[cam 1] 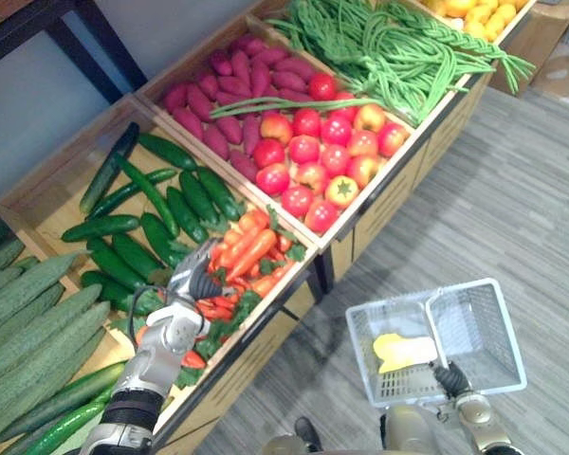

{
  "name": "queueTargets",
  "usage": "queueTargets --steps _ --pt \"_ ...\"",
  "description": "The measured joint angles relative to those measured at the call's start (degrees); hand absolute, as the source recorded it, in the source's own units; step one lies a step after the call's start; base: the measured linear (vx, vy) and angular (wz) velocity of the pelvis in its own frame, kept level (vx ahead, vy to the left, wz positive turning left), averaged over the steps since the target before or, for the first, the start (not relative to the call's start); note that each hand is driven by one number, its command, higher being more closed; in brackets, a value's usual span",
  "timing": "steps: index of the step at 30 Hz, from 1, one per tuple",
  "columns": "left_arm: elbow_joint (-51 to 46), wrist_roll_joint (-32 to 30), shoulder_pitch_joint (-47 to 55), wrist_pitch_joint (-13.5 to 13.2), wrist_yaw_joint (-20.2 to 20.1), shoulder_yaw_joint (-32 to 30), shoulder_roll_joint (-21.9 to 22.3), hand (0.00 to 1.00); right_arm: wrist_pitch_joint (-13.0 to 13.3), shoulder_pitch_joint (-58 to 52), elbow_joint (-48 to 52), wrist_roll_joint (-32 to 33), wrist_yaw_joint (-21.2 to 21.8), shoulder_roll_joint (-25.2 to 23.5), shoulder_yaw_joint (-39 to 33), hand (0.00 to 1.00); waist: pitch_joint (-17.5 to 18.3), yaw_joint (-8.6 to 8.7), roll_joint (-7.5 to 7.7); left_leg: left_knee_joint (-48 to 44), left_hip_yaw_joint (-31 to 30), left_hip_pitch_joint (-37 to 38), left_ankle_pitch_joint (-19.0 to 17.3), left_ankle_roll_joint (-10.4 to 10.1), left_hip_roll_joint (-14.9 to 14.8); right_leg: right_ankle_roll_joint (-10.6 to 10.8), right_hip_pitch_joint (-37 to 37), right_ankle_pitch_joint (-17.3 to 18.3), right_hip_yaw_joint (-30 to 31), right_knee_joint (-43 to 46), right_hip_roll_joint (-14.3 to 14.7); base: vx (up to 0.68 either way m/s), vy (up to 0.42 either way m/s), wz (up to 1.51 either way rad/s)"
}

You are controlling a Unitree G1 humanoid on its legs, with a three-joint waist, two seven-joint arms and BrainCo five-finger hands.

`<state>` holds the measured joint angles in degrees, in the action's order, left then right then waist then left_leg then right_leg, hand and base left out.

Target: Pick vegetable in the basket

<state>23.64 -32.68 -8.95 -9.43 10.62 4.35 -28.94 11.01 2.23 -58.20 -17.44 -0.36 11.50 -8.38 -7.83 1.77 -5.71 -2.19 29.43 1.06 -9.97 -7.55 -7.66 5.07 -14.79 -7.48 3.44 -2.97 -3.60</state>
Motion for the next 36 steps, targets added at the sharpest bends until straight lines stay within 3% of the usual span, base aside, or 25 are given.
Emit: queueTargets --steps 15,16,29,36 --pt "6.8 0.0 -5.6 0.3 2.5 -0.3 2.4 0.00 0.2 1.1 2.0 0.1 -0.4 0.0 1.2 1.00 -2.0 0.98 0.19 0.1 1.9 -1.7 0.0 0.0 0.1 0.2 -2.7 -0.3 1.5 0.3 0.3 -0.02 -0.047 -0.06" --pt "7.7 0.0 -6.8 0.7 3.4 -0.7 2.5 1.00 0.2 1.4 2.3 0.1 -0.5 0.0 1.6 1.00 -2.3 0.88 0.19 0.0 2.4 -2.0 0.0 0.0 0.1 0.2 -3.3 -0.3 1.7 0.7 0.4 -0.01 -0.030 -0.09" --pt "10.8 0.1 -10.5 2.9 6.6 -5.3 4.7 1.00 0.3 1.7 3.3 0.6 -0.8 -0.1 4.0 1.00 -3.4 -0.04 1.31 0.0 4.5 -2.0 -0.1 -0.1 -0.1 0.2 -4.4 -0.3 2.7 1.2 0.9 -0.02 -0.041 -0.06" --pt "11.0 0.0 -10.2 3.3 5.3 -5.0 5.3 1.00 0.3 1.7 3.2 0.6 -0.8 -0.2 4.3 1.00 -3.5 0.37 1.54 0.0 4.4 -1.2 -0.1 -0.1 -0.1 0.2 -3.6 -0.3 2.6 1.3 0.9 0.00 -0.022 -0.01"
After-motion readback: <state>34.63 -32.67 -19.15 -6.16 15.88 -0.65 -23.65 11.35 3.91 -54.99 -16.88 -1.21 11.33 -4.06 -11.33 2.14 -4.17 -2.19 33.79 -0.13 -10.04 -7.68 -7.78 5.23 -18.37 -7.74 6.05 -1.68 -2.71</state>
